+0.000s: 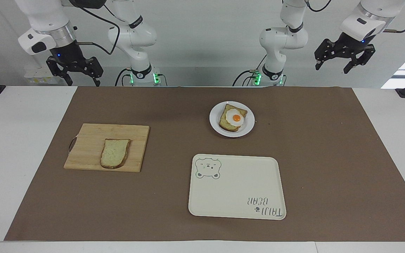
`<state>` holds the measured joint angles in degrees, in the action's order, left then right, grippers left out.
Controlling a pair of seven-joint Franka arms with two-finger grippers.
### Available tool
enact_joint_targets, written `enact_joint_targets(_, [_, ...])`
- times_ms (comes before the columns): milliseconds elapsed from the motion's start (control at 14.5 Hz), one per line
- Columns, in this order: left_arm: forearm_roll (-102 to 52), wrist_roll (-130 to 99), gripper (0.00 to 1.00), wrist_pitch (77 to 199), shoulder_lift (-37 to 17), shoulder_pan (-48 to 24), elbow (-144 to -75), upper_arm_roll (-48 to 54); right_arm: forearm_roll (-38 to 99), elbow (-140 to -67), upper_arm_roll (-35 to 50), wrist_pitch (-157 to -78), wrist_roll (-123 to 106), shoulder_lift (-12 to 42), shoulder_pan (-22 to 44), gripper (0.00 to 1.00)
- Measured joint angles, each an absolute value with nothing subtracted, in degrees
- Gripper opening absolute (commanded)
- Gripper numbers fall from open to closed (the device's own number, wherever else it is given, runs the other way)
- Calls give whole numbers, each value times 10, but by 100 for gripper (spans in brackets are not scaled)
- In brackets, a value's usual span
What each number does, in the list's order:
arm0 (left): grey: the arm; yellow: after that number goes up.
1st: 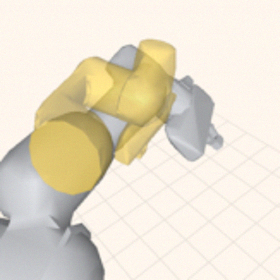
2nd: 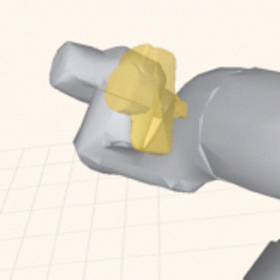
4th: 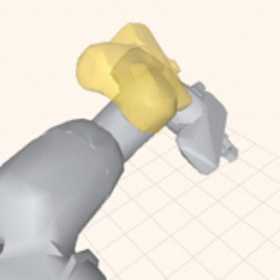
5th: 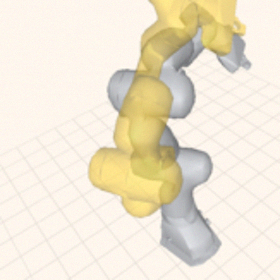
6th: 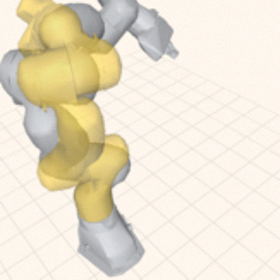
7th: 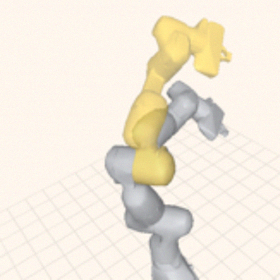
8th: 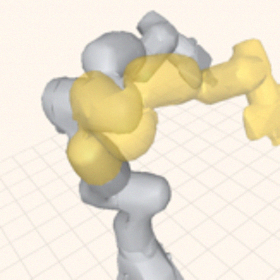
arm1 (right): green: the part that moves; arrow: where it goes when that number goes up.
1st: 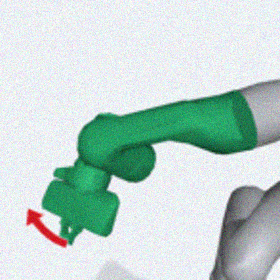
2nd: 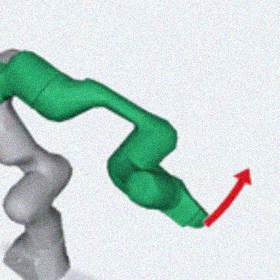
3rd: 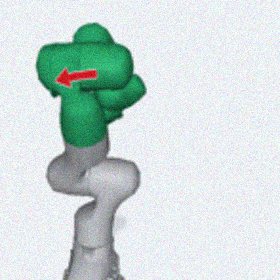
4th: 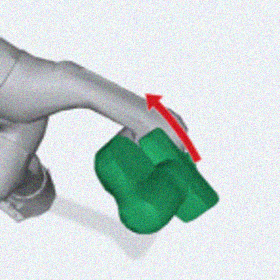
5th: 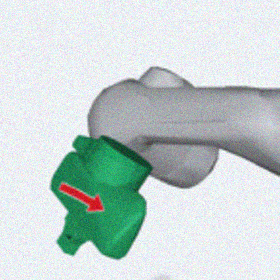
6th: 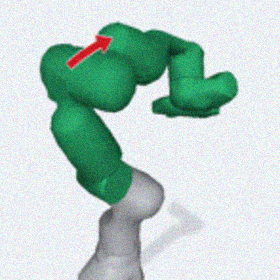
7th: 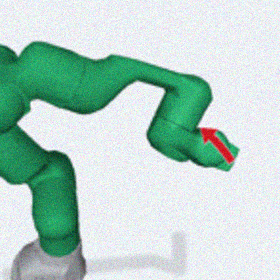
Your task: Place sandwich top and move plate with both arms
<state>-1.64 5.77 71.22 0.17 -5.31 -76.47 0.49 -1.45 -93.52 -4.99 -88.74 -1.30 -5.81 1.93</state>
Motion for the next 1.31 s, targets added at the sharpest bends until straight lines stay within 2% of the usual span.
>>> enact_joint_targets(1314, [-16, 58, 100, 738, 2, -35, -767, 5, -15, -935, -58, -860, -13, -61, 18, 100])
